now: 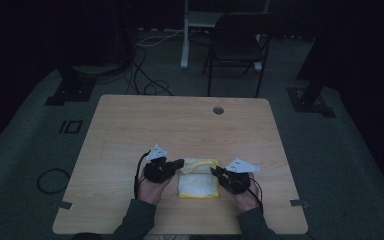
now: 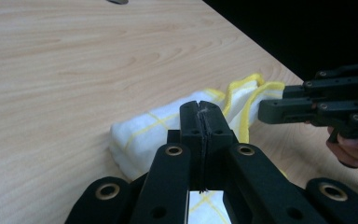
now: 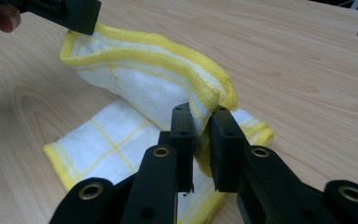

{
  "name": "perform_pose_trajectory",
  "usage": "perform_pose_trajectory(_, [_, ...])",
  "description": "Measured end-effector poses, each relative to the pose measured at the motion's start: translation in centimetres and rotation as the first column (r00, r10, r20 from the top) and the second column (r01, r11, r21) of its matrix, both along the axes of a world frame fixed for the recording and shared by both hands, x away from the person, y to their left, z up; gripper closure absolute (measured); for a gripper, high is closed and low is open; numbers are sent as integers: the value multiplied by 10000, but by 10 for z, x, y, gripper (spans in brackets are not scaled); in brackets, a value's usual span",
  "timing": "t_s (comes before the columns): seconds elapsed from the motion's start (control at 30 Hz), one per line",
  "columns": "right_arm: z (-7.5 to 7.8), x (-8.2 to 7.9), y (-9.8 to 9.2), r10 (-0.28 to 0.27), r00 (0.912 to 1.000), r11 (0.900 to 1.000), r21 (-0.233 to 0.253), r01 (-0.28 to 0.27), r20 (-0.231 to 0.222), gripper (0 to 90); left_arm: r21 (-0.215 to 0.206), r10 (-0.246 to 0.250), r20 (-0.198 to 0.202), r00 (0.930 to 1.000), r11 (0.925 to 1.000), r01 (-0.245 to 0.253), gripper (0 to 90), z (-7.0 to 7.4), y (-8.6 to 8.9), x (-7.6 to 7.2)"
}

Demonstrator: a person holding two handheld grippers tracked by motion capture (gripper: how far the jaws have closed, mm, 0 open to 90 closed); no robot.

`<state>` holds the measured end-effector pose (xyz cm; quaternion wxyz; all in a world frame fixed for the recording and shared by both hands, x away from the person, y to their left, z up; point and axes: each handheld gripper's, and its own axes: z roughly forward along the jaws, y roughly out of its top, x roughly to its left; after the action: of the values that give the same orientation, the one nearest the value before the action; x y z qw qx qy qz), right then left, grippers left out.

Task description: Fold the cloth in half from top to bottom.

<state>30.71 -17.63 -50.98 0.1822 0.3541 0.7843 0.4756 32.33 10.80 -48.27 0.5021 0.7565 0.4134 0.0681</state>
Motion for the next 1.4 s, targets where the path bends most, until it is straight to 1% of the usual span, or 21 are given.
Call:
perform_pose_trajectory(0.07, [0,-2,-1,48,10000,10000,-33,-48,-33,813,-18,-18,-39,10000,10000,18,900,-2,1,-2])
perform_pose_trajectory(0.23, [-1,-4,-3,181,9998,9997,-130,-182,-95,808,130,-111,-109,9999,9999,113,900,-6,2,-8])
perform_pose_trajectory(0.33, [-1,-6,-5,177,9998,9997,-141,-178,-73,781,143,-105,-179,9998,9998,108,899,-9,2,-9])
perform_pose_trajectory(0.5, [-2,-6,-11,9,9999,10000,-28,-9,-119,775,190,-191,-452,9988,9996,200,899,-19,1,-13])
perform_pose_trajectory(0.6, [-3,-7,-12,24,9998,10000,-33,-25,-182,754,267,-307,-594,9978,9991,323,898,-26,0,-16])
perform_pose_trajectory(0.7, [-3,-8,-12,75,9998,10000,-14,-75,-188,739,230,-385,-696,9968,9989,401,897,-30,0,-18])
perform_pose_trajectory(0.73, [-2,-9,-13,100,9997,9999,7,-100,-202,727,212,-422,-719,9965,9988,438,897,-31,0,-18])
perform_pose_trajectory(0.8, [-2,-10,-15,145,9997,9998,102,-143,-196,716,321,-492,-739,9961,9981,517,895,-33,-1,-20])
perform_pose_trajectory(0.9, [1,-10,-20,189,9998,9991,381,-186,-83,689,429,-546,-767,9956,9974,580,895,-34,-2,-21])
perform_pose_trajectory(0.97, [3,-10,-24,92,9999,9985,534,-94,42,667,476,-530,-800,9954,9972,569,892,-36,-3,-23])
perform_pose_trajectory(1.03, [2,-9,-28,-88,9999,9976,686,84,55,659,550,-567,-881,9945,9966,617,892,-40,-4,-25])
perform_pose_trajectory(1.17, [-4,-6,-32,-408,9989,9971,628,423,-243,653,699,-603,-1003,9931,9953,675,892,-45,-4,-29])
perform_pose_trajectory(1.33, [-7,-3,-33,-511,9982,9970,563,528,-328,648,943,-661,-1129,9914,9926,769,890,-52,0,-36])
perform_pose_trajectory(1.4, [-8,-2,-33,-556,9978,9970,524,575,-371,648,929,-643,-1170,9911,9928,754,884,-55,2,-38])
